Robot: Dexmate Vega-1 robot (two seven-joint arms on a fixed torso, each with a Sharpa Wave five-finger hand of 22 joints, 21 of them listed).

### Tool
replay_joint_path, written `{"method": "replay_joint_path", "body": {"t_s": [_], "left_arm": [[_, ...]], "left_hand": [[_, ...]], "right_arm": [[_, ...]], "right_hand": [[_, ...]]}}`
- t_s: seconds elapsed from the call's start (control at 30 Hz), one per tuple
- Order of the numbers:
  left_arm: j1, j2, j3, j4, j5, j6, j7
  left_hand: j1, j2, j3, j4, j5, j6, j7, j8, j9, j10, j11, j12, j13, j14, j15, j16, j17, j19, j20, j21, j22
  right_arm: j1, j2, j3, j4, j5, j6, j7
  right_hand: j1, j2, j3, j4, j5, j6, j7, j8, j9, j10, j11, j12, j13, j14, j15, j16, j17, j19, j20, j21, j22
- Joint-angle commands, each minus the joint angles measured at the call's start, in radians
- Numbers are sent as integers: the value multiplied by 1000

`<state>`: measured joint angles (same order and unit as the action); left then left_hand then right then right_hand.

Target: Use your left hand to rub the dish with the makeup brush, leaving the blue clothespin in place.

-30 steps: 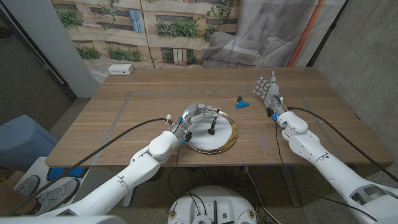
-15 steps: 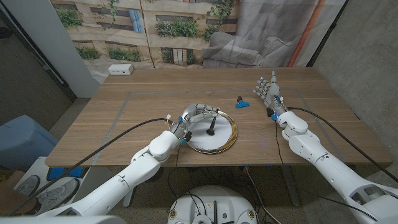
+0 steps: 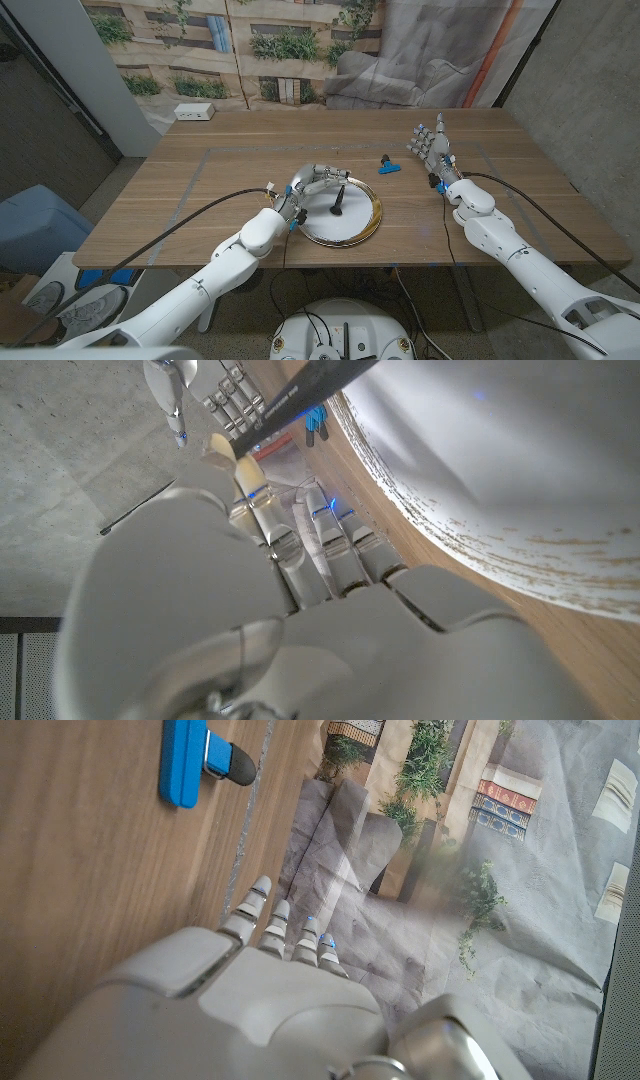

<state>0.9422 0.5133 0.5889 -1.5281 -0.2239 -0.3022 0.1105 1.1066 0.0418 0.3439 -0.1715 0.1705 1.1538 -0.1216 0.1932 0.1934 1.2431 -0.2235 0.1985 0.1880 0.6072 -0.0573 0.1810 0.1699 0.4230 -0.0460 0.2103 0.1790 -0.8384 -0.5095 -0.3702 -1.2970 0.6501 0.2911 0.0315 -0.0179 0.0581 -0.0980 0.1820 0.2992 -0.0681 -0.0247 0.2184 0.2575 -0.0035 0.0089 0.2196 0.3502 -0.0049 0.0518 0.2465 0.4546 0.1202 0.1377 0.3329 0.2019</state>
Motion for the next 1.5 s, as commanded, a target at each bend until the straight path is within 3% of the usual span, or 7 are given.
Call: {"method": "replay_joint_path", "body": {"t_s": [0.03, 0.7, 1.5], "left_arm": [[-18, -12, -8, 28, 17, -29, 25], [-30, -23, 0, 44, 20, -34, 19], [12, 9, -3, -26, 10, -4, 14]], "left_hand": [[5, 8, -4, 2, 6, 4, -2, 5, 2, 4, -4, 3, 3, -1, -166, 3, 3, 2, -29, 0, 4], [9, 9, -9, 1, 6, 4, -1, 5, 2, 4, -4, 2, 3, 0, -166, 3, 3, 2, -28, 1, 4], [11, 12, -15, 2, 6, 3, -1, 5, 2, 4, -4, 2, 3, 3, -166, 5, 4, 1, -27, 1, 4]], "right_arm": [[0, 0, 0, 0, 0, 0, 0], [0, 0, 0, 0, 0, 0, 0], [0, 0, 0, 1, 0, 0, 0]], "right_hand": [[-4, 106, -3, 8, 7, -8, 0, 5, 2, -5, 3, 7, 4, -3, 7, 2, 2, -1, 5, 6, 6], [-4, 107, -3, 8, 7, -9, 1, 4, 2, -5, 4, 6, 4, -4, 7, 2, 1, -1, 5, 6, 6], [-4, 107, -3, 8, 7, -9, 1, 5, 2, -7, 2, 6, 4, -4, 7, 2, 1, -1, 5, 6, 6]]}}
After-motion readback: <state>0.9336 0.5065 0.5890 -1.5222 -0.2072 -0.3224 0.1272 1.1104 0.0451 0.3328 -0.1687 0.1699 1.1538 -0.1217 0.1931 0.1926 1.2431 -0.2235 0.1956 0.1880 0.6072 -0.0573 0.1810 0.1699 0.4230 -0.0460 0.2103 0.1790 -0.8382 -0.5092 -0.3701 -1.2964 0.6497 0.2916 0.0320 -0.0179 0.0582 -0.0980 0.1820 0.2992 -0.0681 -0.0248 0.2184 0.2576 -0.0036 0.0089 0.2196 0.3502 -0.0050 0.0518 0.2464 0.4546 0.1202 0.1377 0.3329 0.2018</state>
